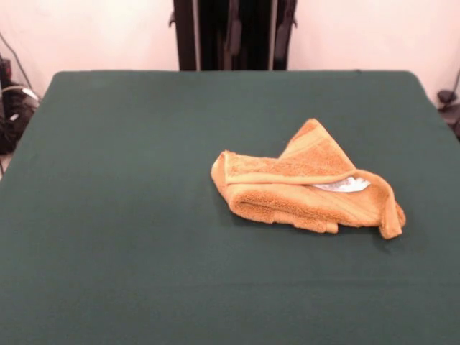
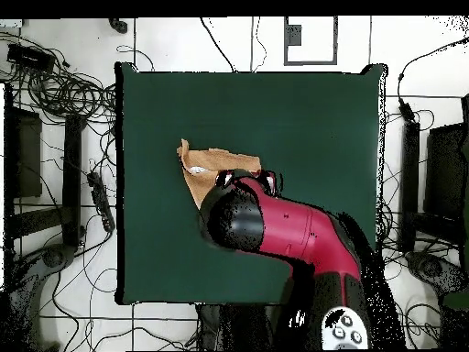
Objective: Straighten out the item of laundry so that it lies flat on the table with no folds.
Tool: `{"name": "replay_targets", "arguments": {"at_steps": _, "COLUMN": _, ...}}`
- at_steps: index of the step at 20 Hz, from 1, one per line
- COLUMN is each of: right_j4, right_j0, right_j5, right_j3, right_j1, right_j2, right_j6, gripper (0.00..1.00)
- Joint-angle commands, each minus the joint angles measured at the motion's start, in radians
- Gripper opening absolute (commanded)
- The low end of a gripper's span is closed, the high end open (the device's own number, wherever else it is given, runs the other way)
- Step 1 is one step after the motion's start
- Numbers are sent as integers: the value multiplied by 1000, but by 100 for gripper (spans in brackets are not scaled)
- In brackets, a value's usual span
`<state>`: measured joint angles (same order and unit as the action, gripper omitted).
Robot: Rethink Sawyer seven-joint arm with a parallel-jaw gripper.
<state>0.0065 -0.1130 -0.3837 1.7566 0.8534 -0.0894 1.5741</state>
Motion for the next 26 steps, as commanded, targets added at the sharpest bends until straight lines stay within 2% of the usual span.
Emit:
{"name": "replay_targets", "arguments": {"at_steps": 1, "right_j4": 49, "right_j0": 26, "right_j5": 103, "right_j3": -39, "right_j1": -155, "right_j2": 137, "right_j6": 192, "gripper": 100}}
{"name": "replay_targets", "arguments": {"at_steps": 15, "right_j4": 116, "right_j0": 54, "right_j5": 254, "right_j3": -54, "right_j1": -318, "right_j2": 160, "right_j6": 259, "gripper": 100}}
{"name": "replay_targets", "arguments": {"at_steps": 21, "right_j4": 116, "right_j0": 25, "right_j5": 315, "right_j3": -57, "right_j1": -365, "right_j2": 197, "right_j6": 231, "gripper": 100}}
{"name": "replay_targets", "arguments": {"at_steps": 26, "right_j4": 123, "right_j0": 15, "right_j5": 313, "right_j3": -75, "right_j1": -396, "right_j2": 203, "right_j6": 222, "gripper": 100}}
